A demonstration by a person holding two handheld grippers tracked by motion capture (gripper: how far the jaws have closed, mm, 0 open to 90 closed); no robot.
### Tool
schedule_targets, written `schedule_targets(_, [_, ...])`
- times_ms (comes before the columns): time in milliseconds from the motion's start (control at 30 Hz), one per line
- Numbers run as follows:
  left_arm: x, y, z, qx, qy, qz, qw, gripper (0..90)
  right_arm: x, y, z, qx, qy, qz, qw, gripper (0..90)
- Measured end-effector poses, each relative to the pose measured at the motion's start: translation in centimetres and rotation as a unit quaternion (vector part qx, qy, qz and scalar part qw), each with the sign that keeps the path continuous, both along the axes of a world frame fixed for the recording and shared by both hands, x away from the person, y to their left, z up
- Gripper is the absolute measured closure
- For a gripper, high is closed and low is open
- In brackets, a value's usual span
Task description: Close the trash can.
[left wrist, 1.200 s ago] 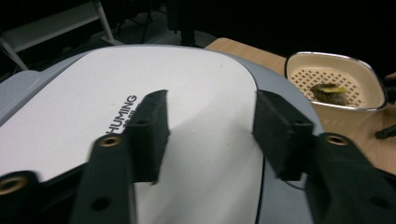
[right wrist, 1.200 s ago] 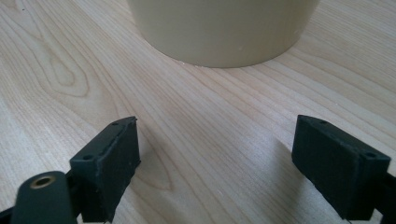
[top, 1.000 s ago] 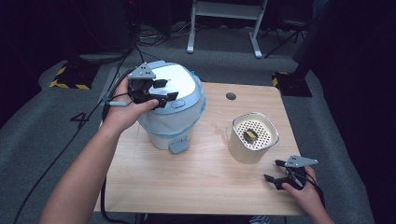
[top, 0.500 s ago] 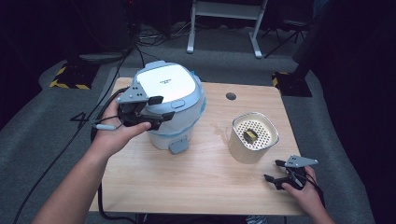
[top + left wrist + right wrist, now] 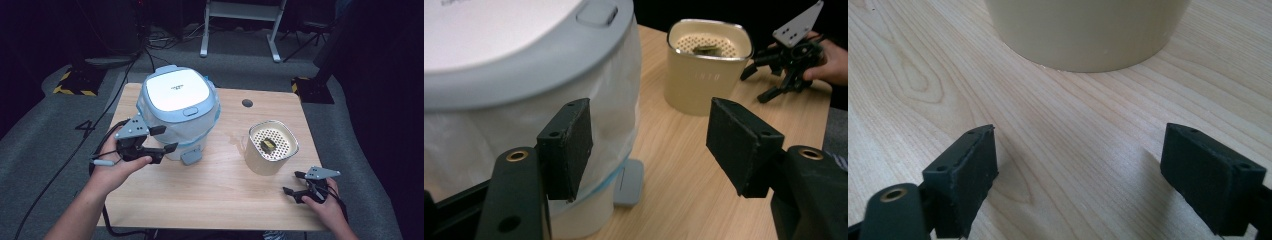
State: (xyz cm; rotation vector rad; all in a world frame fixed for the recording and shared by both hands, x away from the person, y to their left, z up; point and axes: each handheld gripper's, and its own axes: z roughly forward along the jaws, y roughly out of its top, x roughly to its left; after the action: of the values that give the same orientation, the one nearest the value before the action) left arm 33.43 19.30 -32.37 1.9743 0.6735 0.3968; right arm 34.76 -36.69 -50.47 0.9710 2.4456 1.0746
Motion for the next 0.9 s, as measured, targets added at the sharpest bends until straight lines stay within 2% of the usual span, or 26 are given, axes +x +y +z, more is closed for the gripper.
schedule_targets(100, [-0.4,0.4,-1.1,0.008,0.006,0.011,0.9999,34.7,0.0,0.0,0.0,0.000,0.000,0.000,1.0000,14.9])
schedule_targets(167, [-0.5,0.5,-1.5,0.007,0.009,0.012,0.9999,34.7,0.0,0.0,0.0,0.000,0.000,0.000,1.0000,14.9])
schedule_targets(267, [-0.8,0.9,-3.1,0.002,0.023,0.020,0.9995,34.6,0.0,0.0,0.0,0.000,0.000,0.000,1.0000,14.9])
schedule_targets(300, [-0.8,0.9,-3.1,0.002,0.023,0.020,0.9995,34.6,0.0,0.0,0.0,0.000,0.000,0.000,1.0000,14.9])
schedule_targets(400, [-0.8,1.3,-4.8,0.001,0.033,0.031,0.9990,34.2,0.0,0.0,0.0,0.000,0.000,0.000,1.0000,14.9])
schedule_targets(433, [-0.8,1.3,-4.8,0.001,0.033,0.031,0.9990,34.2,0.0,0.0,0.0,0.000,0.000,0.000,1.0000,14.9])
schedule_targets(467, [-0.7,1.4,-5.7,0.002,0.041,0.035,0.9986,34.1,0.0,0.0,0.0,0.000,0.000,0.000,1.0000,14.9])
schedule_targets(500, [-0.7,1.4,-5.7,0.002,0.041,0.035,0.9986,34.0,0.0,0.0,0.0,0.000,0.000,0.000,1.0000,14.9])
schedule_targets(533, [-0.7,1.5,-6.5,0.006,0.046,0.039,0.9981,33.9,0.0,0.0,0.0,0.000,0.000,0.000,1.0000,14.9])
schedule_targets(667, [-0.7,1.5,-7.8,0.022,0.052,0.043,0.9974,32.2,0.0,0.0,0.0,0.000,0.000,0.000,1.0000,14.9])
schedule_targets(767, [-0.7,1.4,-8.5,0.021,0.056,0.049,0.9970,32.0,0.0,0.0,0.0,0.000,0.000,0.000,1.0000,14.9])
schedule_targets(800, [-0.7,1.4,-9.3,0.022,0.060,0.052,0.9966,32.0,0.0,0.0,0.0,0.000,0.000,0.000,1.0000,14.9])
schedule_targets(833, [-0.7,1.4,-9.3,0.022,0.060,0.052,0.9966,32.0,0.0,0.0,0.0,0.000,0.000,0.000,1.0000,14.9])
schedule_targets(900, [-0.7,1.5,-10.4,0.015,0.075,0.058,0.9954,32.0,0.0,0.0,0.0,0.000,0.000,0.000,1.0000,14.9])
